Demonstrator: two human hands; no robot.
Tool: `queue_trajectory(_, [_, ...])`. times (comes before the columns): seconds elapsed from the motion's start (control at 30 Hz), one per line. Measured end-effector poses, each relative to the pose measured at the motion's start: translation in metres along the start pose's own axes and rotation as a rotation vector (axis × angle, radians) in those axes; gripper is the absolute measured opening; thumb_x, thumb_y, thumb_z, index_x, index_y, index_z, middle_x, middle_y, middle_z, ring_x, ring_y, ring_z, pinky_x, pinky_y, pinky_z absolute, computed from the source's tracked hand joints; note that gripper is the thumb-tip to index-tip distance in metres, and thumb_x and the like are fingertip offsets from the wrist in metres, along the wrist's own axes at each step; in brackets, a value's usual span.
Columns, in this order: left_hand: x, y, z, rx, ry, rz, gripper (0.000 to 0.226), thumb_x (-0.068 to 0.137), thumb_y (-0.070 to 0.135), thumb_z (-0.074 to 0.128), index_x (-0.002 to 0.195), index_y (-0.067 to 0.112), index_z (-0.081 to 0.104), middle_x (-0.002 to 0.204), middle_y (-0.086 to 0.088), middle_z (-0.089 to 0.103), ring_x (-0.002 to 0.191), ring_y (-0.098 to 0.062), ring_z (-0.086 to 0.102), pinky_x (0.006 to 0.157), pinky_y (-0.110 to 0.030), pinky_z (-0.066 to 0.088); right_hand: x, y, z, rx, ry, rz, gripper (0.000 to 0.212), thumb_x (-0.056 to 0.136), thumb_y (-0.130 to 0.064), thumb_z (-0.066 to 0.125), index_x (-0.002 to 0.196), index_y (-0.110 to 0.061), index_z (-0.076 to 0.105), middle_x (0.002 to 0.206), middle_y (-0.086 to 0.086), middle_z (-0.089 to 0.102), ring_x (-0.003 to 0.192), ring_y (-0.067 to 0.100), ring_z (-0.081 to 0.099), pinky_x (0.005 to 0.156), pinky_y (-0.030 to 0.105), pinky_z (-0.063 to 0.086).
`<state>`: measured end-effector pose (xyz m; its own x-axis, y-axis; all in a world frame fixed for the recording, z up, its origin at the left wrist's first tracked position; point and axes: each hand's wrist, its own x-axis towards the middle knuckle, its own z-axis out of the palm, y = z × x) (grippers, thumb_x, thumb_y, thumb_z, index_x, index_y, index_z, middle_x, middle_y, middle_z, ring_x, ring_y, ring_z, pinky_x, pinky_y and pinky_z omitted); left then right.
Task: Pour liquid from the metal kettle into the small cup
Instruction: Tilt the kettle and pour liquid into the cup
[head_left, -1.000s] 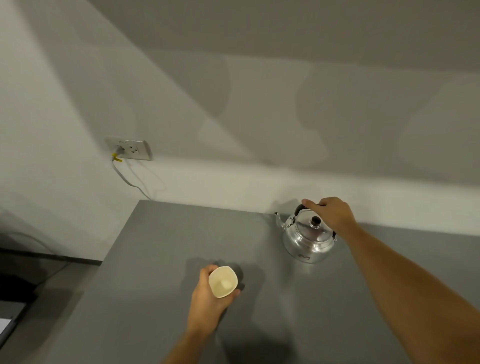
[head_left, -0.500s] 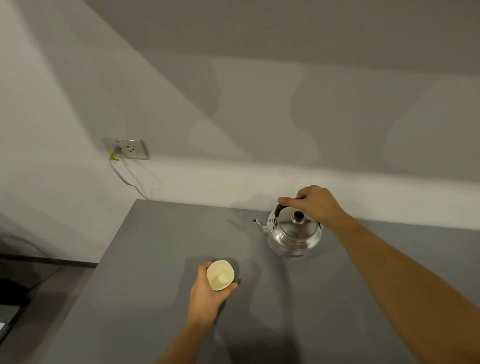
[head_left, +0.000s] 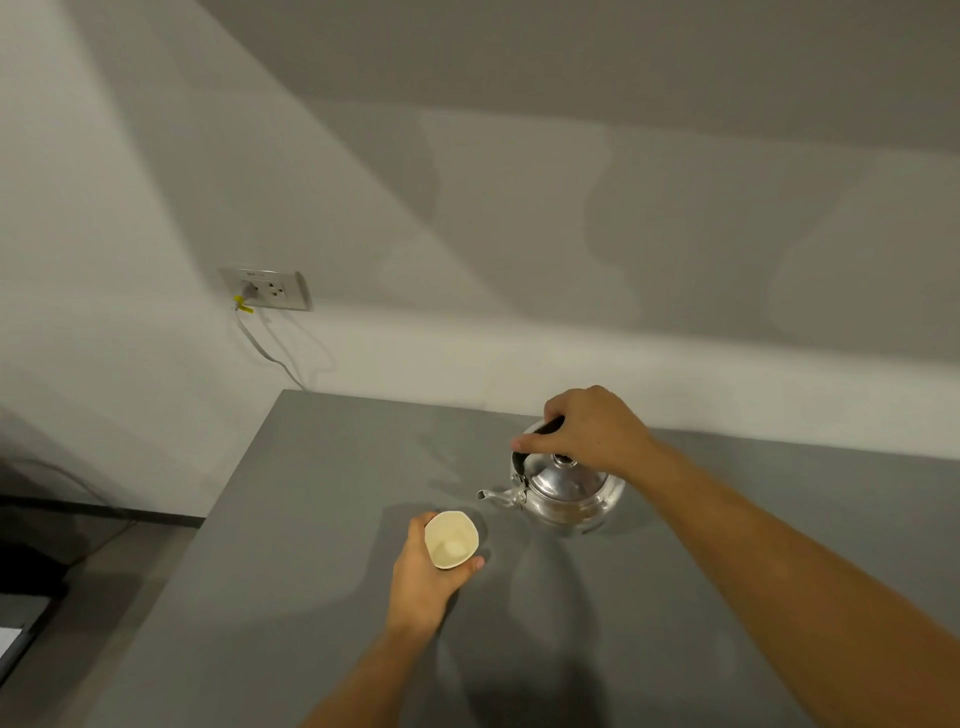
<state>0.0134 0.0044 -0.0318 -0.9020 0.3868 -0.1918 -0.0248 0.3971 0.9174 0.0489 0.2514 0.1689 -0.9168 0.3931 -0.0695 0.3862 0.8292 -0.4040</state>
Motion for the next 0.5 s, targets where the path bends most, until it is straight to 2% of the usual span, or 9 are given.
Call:
queue_trajectory(0.1, [0.000, -0.001, 0.000, 0.001, -0.005, 0.005, 0.069, 0.058, 0.038, 0.097, 0.108, 0.046, 0.051, 0.105, 0.019, 0.070, 0.097, 0.012, 0.061, 0.071, -0.013, 0.047, -0.005, -0.011, 0.010, -0.109, 0.006, -0.079, 0.068, 0.060, -0.081, 0.066, 0.065, -0.013, 0.063, 0.062, 0.007, 0.067, 0.056, 0.016, 0.052, 0.051, 0.030, 0.037])
queue_trajectory(0.2, [0.001, -0.001, 0.000, 0.002, -0.014, 0.021, 0.068, 0.058, 0.037, 0.097, 0.106, 0.050, 0.049, 0.105, 0.030, 0.066, 0.097, 0.011, 0.061, 0.068, -0.010, 0.046, -0.007, -0.019, 0.017, -0.198, 0.018, -0.153, 0.067, 0.061, -0.084, 0.059, 0.064, -0.017, 0.064, 0.059, 0.000, 0.064, 0.062, 0.016, 0.058, 0.049, 0.026, 0.029])
queue_trajectory(0.3, [0.000, 0.001, -0.001, -0.009, -0.019, 0.027, 0.069, 0.058, 0.035, 0.097, 0.104, 0.054, 0.049, 0.105, 0.034, 0.065, 0.097, 0.010, 0.062, 0.068, -0.008, 0.048, -0.008, -0.025, 0.021, -0.260, 0.022, -0.210, 0.067, 0.062, -0.087, 0.054, 0.063, -0.021, 0.063, 0.056, -0.005, 0.060, 0.062, 0.014, 0.052, 0.049, 0.025, 0.021])
queue_trajectory(0.4, [-0.001, 0.002, 0.000, -0.019, -0.020, 0.040, 0.069, 0.059, 0.031, 0.097, 0.102, 0.057, 0.050, 0.105, 0.034, 0.065, 0.097, 0.011, 0.062, 0.069, -0.003, 0.045, -0.010, -0.032, 0.025, -0.327, 0.035, -0.252, 0.062, 0.066, -0.085, 0.052, 0.059, -0.024, 0.057, 0.055, -0.006, 0.054, 0.063, 0.017, 0.046, 0.052, 0.028, 0.025])
queue_trajectory(0.5, [-0.002, 0.003, 0.000, -0.025, -0.021, 0.043, 0.070, 0.060, 0.029, 0.097, 0.101, 0.059, 0.050, 0.105, 0.035, 0.064, 0.097, 0.013, 0.061, 0.071, -0.003, 0.045, -0.011, -0.039, 0.028, -0.390, 0.048, -0.289, 0.058, 0.069, -0.080, 0.052, 0.060, -0.024, 0.059, 0.056, -0.005, 0.054, 0.066, 0.021, 0.047, 0.064, 0.033, 0.034])
